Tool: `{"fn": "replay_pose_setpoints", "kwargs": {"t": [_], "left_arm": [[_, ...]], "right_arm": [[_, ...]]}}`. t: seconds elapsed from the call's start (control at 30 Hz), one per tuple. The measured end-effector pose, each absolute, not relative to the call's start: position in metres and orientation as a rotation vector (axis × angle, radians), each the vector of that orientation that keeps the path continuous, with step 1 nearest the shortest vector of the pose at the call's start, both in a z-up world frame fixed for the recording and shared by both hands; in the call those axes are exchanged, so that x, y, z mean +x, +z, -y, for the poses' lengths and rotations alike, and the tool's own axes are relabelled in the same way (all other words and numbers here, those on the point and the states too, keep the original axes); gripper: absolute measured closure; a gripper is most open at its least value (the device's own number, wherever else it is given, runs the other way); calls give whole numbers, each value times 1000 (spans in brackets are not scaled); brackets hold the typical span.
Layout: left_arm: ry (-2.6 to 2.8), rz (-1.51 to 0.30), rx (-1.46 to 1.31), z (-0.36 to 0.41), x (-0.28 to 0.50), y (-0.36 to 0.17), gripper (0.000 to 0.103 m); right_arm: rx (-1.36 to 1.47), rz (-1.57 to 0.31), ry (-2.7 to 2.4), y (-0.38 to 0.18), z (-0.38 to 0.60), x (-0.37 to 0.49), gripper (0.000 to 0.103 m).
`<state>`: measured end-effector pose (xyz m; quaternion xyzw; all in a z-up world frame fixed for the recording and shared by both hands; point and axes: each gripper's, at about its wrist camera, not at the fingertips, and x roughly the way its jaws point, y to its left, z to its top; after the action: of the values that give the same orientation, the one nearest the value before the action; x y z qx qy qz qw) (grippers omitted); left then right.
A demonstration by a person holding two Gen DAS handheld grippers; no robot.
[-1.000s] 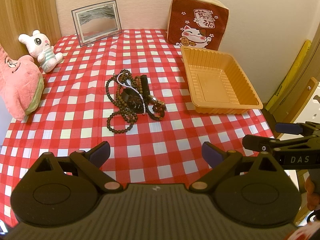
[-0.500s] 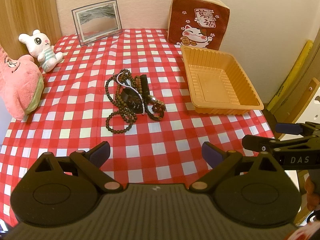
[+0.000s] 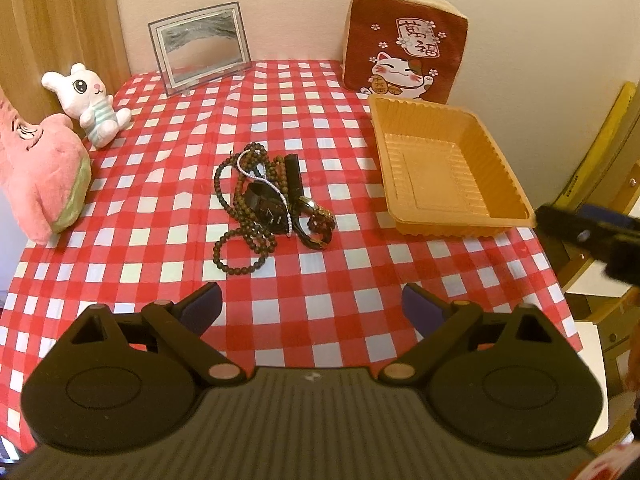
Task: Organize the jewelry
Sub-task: 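Move the right gripper to the orange tray rim and close on it, then grasp the gold-clasp bracelet from the pile with the left gripper while the right gripper holds the tray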
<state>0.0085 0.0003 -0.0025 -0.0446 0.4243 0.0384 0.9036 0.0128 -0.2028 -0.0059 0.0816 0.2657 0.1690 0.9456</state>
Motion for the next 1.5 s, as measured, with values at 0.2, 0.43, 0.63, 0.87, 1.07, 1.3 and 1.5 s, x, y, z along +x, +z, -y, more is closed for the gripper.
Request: {"fn": "replay_pose_setpoints", "kwargs": {"t": [0.2, 0.43, 0.63, 0.87, 1.07, 1.3, 1.5], "left_arm": [[136, -874, -112, 3, 17, -10, 8], [211, -839, -119, 13, 25, -21, 9], [247, -847, -96, 22, 30, -32, 13], [226, -855, -51, 26, 46, -39, 13], [169, -862, -20, 24, 76, -47, 14], [105, -872, 21, 20, 102, -55, 15], [85, -896, 21, 10, 110, -63, 17]], "right_arm": [[203, -509, 328, -15, 230, 26, 0], [157, -548, 327, -45, 259, 44, 0], [135, -560, 305, -70, 273, 57, 0], [198, -568, 229, -91, 278, 79, 21], [283, -555, 107, -105, 282, 96, 32], [361, -564, 28, -122, 277, 116, 50], [362, -564, -14, -134, 268, 126, 60]]}}
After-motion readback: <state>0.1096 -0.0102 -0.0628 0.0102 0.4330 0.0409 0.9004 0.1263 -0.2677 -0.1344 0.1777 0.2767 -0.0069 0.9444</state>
